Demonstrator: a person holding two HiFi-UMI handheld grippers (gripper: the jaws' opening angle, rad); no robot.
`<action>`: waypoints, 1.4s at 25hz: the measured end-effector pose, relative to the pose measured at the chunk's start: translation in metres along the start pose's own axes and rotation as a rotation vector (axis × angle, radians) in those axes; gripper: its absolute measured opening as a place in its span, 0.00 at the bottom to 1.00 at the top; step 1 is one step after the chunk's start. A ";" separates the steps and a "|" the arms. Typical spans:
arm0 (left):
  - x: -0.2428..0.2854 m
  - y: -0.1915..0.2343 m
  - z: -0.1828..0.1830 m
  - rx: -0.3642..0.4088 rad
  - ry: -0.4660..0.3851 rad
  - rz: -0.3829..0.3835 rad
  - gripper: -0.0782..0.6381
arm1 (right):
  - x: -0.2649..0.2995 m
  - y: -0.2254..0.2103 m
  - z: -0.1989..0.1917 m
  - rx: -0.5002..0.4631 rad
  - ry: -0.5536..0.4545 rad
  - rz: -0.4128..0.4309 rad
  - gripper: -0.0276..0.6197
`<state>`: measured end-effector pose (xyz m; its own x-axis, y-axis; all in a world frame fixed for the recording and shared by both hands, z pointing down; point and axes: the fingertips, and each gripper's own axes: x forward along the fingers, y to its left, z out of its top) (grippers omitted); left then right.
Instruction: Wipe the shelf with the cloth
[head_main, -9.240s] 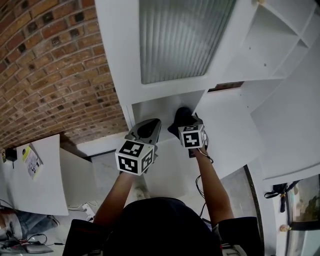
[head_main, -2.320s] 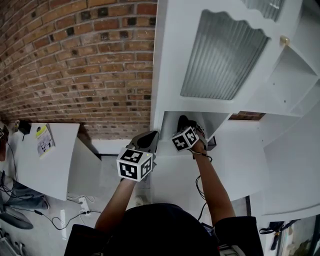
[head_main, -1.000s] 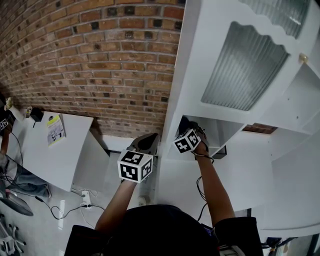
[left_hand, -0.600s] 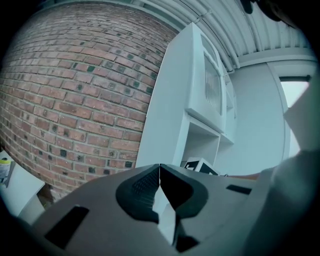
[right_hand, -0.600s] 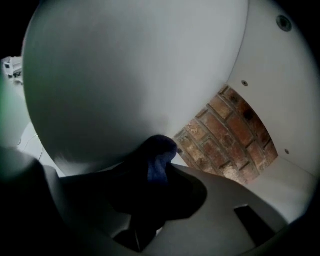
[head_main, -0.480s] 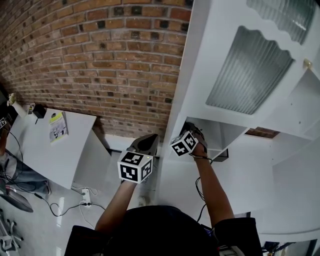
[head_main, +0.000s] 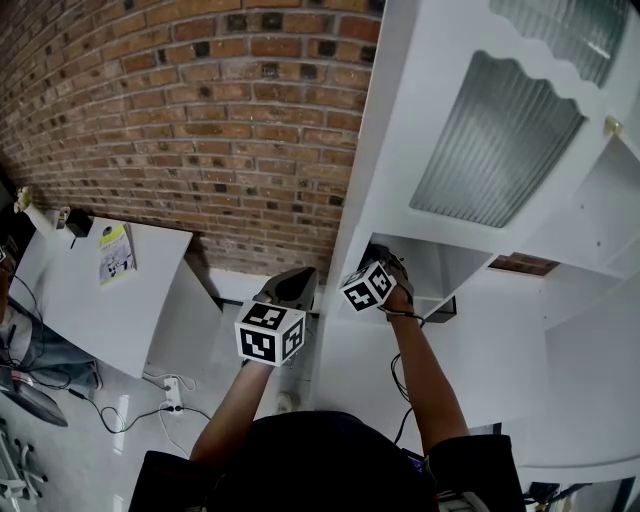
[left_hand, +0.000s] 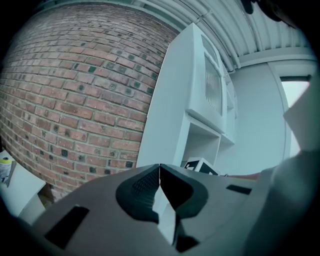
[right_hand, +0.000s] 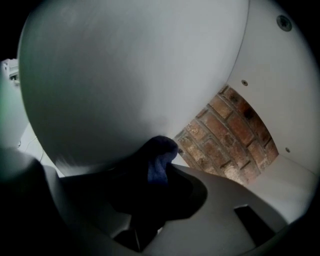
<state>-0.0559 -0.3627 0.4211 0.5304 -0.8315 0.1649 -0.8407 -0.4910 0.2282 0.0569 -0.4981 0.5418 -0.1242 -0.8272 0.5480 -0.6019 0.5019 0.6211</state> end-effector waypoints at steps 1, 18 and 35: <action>0.000 -0.001 0.000 0.000 0.001 -0.001 0.13 | -0.001 0.000 0.000 0.003 0.000 0.003 0.18; -0.015 -0.035 -0.014 0.004 0.020 -0.005 0.13 | -0.047 0.027 -0.008 0.076 -0.056 0.119 0.18; -0.021 -0.088 -0.012 0.015 -0.020 0.009 0.13 | -0.145 0.000 -0.020 0.310 -0.235 0.129 0.18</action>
<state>0.0086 -0.2987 0.4094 0.5209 -0.8408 0.1472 -0.8469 -0.4875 0.2122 0.0904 -0.3730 0.4734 -0.3695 -0.8156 0.4453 -0.7743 0.5352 0.3378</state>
